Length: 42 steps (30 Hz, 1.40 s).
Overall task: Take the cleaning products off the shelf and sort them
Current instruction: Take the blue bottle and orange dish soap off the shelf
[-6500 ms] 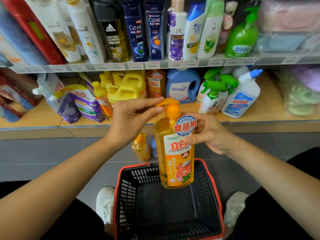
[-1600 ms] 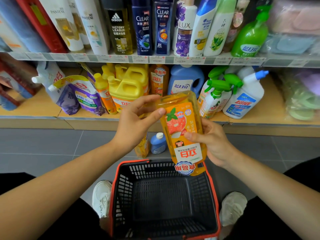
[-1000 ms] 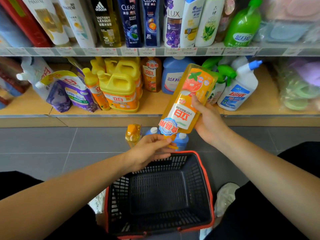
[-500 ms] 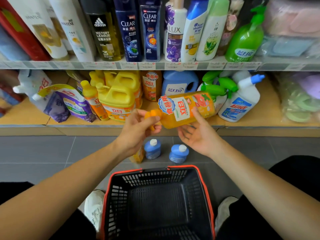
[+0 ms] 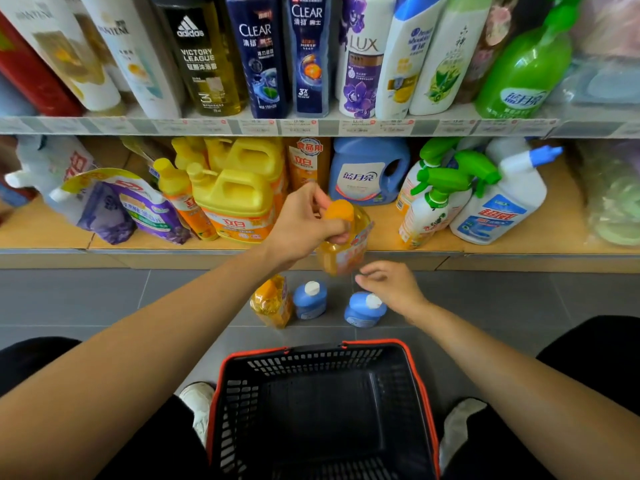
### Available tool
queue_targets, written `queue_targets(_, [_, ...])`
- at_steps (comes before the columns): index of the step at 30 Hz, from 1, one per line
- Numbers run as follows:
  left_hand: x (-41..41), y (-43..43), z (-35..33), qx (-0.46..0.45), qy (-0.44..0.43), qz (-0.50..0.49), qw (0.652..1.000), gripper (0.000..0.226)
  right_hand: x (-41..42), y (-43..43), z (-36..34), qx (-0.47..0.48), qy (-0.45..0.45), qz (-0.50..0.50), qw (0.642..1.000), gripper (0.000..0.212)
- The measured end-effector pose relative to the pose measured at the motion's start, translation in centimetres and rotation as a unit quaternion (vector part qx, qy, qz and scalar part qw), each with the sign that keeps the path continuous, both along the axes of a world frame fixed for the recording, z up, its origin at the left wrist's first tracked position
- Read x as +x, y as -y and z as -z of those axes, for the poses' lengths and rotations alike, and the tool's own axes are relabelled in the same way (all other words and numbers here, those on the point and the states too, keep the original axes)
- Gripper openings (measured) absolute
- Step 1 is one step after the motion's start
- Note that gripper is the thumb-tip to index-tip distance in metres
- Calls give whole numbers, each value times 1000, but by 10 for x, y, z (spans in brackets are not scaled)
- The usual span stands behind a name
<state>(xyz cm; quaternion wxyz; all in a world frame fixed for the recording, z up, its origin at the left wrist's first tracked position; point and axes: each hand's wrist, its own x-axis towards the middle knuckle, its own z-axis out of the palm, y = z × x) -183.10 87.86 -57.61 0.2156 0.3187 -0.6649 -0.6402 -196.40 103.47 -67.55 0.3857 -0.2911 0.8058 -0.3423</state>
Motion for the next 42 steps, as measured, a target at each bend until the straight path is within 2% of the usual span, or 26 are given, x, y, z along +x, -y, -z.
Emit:
queue_targets(1, [-2,2,6,-9,17,10,1000,39,-6,-3,10,30,-94,-44,994,30])
queue_targets(3, [-4,4,17,-13,40,32,999,38,-16,-8,30,99,-190,-133,968,49])
queue_targets(5, [-4,9,28,-20,64,46,997,37,-19,-11,44,144,-187,-183,954,54])
queue_targets(9, [1,23,49,-79,145,55,985,36,-17,-10,60,154,-197,-228,941,28])
queue_targets(13, [7,31,76,-145,248,85,954,34,-25,-6,65,134,-205,-224,943,31])
queue_targets(18, [19,26,114,-164,308,140,927,33,-31,-5,69,136,-197,-233,943,31])
queue_targets(21, [22,29,124,-191,324,127,918,34,-36,-3,66,137,-142,-176,965,26])
queue_targets(24, [27,34,129,-221,338,103,909,35,-49,8,50,75,-119,48,989,26])
queue_targets(26, [34,36,133,-225,342,78,909,34,-67,18,36,-2,-131,225,966,37])
queue_targets(28, [39,35,135,-226,349,74,907,33,-91,24,23,-79,-135,335,929,53])
queue_targets(31, [40,30,130,-267,352,74,894,33,-117,31,13,-120,-116,352,921,75])
queue_targets(33, [36,24,123,-307,344,71,884,39,-122,35,14,-118,-108,347,924,79])
queue_targets(35, [27,15,109,-321,311,78,891,45,-123,38,16,-114,-110,345,925,70])
queue_targets(39, [11,-1,79,-312,220,97,919,40,-120,35,14,-127,-122,288,941,51])
queue_targets(42, [10,-8,67,-301,178,109,931,42,-106,33,3,-176,-76,256,948,47])
